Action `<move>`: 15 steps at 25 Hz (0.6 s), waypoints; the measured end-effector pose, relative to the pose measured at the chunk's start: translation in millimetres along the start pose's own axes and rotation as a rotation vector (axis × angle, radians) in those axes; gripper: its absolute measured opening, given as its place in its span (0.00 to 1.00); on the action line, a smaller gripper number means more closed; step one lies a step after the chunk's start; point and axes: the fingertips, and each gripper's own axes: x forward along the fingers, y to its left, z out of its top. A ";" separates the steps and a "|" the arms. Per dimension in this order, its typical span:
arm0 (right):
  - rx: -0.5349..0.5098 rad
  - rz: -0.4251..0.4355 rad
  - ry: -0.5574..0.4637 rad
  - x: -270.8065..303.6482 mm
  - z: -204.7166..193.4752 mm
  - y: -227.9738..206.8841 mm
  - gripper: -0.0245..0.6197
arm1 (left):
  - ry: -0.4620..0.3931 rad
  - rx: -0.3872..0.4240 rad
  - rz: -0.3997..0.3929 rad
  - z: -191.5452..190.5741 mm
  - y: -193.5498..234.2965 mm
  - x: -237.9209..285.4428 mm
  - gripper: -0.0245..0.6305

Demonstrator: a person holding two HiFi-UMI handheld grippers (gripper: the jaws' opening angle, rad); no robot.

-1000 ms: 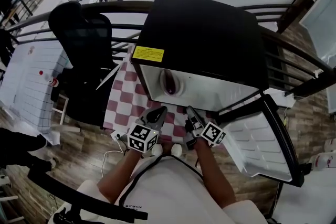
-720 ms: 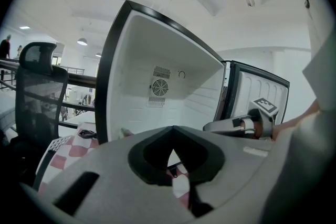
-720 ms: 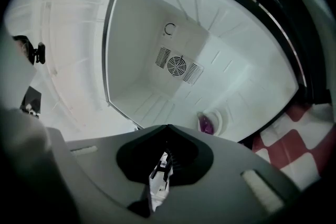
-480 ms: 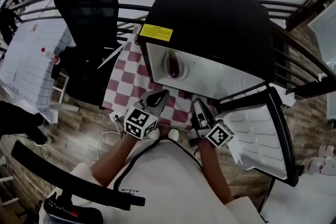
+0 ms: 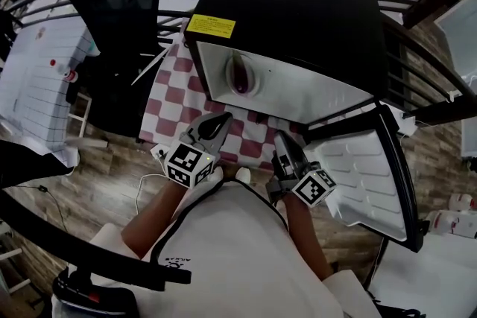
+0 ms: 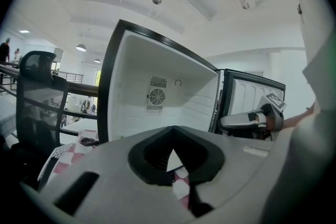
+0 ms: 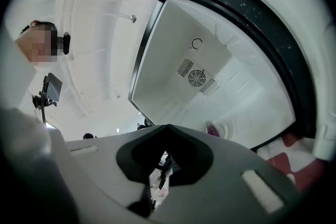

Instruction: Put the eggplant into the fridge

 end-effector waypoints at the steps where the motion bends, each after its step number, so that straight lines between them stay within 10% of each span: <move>1: -0.001 0.006 -0.002 -0.8 0.7 2.0 0.05 | -0.002 0.000 0.002 0.7 0.3 -1.0 0.04; 15: -0.070 0.027 0.013 -3.1 7.3 10.6 0.05 | 0.007 0.001 0.010 -3.3 -0.7 -1.2 0.04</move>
